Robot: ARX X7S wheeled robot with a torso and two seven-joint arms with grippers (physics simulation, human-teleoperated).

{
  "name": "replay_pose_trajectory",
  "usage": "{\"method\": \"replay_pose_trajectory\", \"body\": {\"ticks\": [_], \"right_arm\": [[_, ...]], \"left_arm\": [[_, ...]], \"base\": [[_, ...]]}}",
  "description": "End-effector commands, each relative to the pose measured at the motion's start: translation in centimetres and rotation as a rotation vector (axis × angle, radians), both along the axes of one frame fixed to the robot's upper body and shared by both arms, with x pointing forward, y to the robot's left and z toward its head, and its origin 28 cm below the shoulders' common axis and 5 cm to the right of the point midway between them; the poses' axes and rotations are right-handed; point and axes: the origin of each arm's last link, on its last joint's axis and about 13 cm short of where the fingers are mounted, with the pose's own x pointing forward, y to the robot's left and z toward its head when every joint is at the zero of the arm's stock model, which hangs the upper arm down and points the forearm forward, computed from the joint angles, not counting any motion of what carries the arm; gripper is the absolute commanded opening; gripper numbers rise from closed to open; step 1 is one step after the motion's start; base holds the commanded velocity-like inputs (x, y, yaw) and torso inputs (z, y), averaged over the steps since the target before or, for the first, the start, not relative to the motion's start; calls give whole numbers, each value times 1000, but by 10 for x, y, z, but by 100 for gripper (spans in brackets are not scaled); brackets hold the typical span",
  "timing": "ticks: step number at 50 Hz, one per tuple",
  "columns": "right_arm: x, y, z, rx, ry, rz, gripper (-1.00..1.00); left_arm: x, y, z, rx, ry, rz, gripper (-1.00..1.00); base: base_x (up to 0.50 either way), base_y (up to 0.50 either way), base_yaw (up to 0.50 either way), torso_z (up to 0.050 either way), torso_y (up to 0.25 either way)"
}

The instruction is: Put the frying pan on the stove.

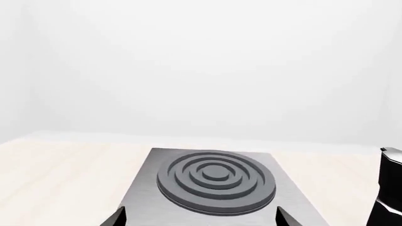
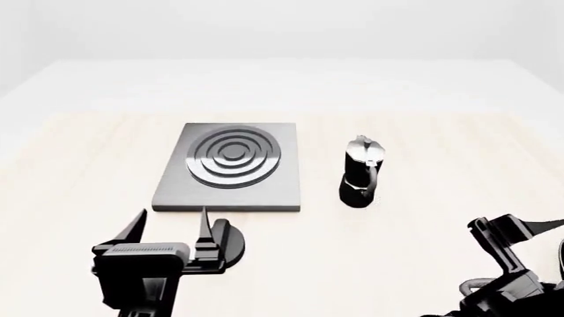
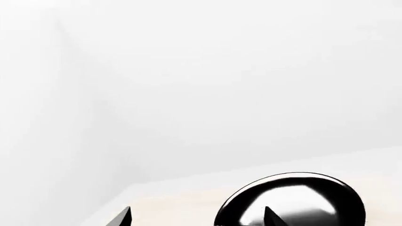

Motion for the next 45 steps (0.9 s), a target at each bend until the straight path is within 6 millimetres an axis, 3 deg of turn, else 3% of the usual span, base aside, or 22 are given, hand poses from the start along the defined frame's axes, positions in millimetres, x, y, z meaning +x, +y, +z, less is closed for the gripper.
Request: {"method": "replay_pose_trajectory", "body": {"ticks": [1,7,8,23,45], "right_arm": [[-3,3,-5,14,-10,-94,100],[-5,8,-10,18,-34,-139,100],[-4,5,-23,95,10,-233,100],[-5,8,-24,95,10,-229,100],[7,11,-38,18,180,-220,100]], "left_arm": [[2,-1,-3,-2,7,-7,100],[2,0,-3,0,8,-12,100],[3,1,-4,-6,10,-14,100],[2,0,-3,-1,8,-15,100],[3,-1,-5,-5,14,-19,100]], "base": [[0,0,0,0,0],[0,0,0,0,0],[0,0,0,0,0],[0,0,0,0,0],[0,0,0,0,0]]}}
